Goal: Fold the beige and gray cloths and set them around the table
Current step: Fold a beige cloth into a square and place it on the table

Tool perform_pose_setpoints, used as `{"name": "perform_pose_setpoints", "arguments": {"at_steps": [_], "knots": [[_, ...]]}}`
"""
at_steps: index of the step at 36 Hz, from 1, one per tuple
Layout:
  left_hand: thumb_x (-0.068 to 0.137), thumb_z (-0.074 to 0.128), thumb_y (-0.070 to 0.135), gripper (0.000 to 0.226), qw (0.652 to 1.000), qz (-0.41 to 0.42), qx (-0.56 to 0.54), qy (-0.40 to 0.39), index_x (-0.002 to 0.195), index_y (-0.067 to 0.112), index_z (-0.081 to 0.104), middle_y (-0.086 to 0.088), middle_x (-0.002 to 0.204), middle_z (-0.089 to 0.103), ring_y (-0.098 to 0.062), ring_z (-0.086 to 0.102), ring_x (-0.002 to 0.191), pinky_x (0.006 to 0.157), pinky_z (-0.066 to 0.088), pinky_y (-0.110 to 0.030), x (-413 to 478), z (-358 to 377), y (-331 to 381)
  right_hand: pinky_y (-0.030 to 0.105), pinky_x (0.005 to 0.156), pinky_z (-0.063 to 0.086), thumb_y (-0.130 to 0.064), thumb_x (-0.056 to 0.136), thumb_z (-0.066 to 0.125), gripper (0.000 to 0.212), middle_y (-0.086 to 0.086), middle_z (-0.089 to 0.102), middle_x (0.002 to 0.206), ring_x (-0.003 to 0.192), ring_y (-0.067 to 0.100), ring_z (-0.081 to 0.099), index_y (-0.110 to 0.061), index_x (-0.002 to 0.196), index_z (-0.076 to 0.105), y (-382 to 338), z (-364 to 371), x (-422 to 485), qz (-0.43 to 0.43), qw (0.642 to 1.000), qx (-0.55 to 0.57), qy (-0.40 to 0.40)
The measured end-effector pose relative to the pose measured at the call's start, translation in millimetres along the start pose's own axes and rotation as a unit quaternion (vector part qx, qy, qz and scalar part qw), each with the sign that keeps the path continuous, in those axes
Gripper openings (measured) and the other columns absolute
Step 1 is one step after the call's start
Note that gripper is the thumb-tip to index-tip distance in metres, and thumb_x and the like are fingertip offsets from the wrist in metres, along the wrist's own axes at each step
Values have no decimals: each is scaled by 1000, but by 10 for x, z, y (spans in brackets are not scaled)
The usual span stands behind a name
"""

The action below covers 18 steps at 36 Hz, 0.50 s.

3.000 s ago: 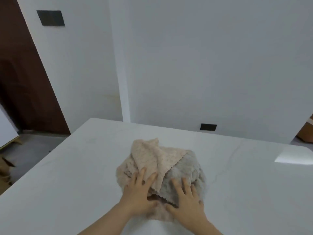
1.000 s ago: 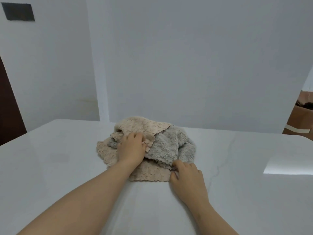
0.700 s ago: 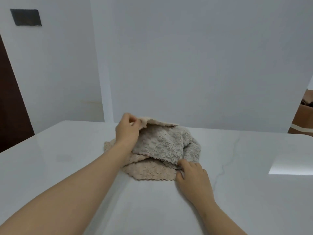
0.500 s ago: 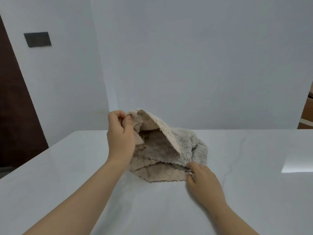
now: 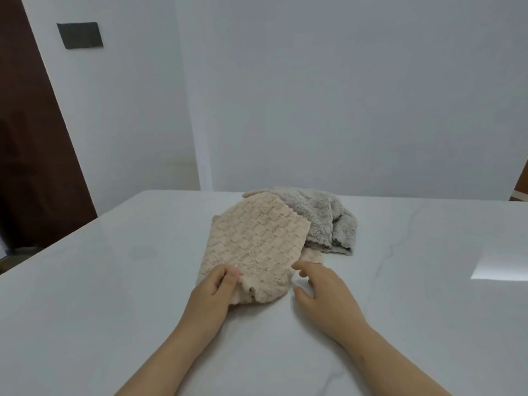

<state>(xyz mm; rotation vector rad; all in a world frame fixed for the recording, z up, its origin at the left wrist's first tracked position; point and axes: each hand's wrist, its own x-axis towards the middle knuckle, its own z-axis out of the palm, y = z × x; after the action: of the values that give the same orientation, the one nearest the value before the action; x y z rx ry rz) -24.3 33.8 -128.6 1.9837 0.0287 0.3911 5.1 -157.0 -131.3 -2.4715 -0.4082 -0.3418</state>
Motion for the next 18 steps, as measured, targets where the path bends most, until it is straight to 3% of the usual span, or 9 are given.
{"name": "perform_pose_setpoints", "arguments": {"at_steps": [2,4,6,9,12,14,18], "knots": [[95,44,33,22,994,51,79,-48,83,24,59,13,81,60,-4,52,82,70,37,-10,-51,13,10,28,96,36,-17,88,46,39,-4,56,118,114,16,48,-27,127,47,-28,-15,-37,16,1000,-9,2],[90,41,44,23,965,109,217,-96,93,29,58,20,93,56,-3,48,95,78,34,-12,-80,40,-28,29,95,36,-18,87,46,41,-4,56,117,114,17,47,-28,127,46,-59,-24,-72,27,999,-21,-4],[91,43,41,24,946,125,282,-95,104,26,58,19,99,54,-6,46,100,80,34,-17,-66,62,-76,28,97,33,-21,86,46,45,-6,54,123,117,17,44,-30,130,42,-97,-27,-113,27,998,-54,-29],[95,44,29,14,975,71,212,-8,98,23,56,8,93,59,-11,50,89,65,35,-18,-51,59,-25,29,100,27,-29,86,46,52,-11,44,135,125,17,36,-36,135,32,-179,-19,-173,20,994,-91,-61],[96,44,27,15,992,26,115,40,93,18,56,4,91,63,-14,55,86,69,38,-24,-42,13,-2,34,109,20,-47,83,50,67,-13,24,148,135,17,24,-38,141,19,-311,42,-193,12,993,-88,-80],[96,44,24,16,998,22,57,33,87,24,57,9,85,63,-4,57,81,68,39,-14,-79,-30,12,37,110,19,-54,80,52,74,-11,15,151,138,19,20,-39,142,15,-399,102,-167,19,993,-91,-73],[95,46,20,17,998,32,-57,17,86,25,59,18,73,65,9,56,69,62,41,-5,-154,-142,46,33,102,28,-44,83,50,48,-11,31,143,129,18,32,-38,130,39,-430,200,-52,21,996,-85,28]]}}
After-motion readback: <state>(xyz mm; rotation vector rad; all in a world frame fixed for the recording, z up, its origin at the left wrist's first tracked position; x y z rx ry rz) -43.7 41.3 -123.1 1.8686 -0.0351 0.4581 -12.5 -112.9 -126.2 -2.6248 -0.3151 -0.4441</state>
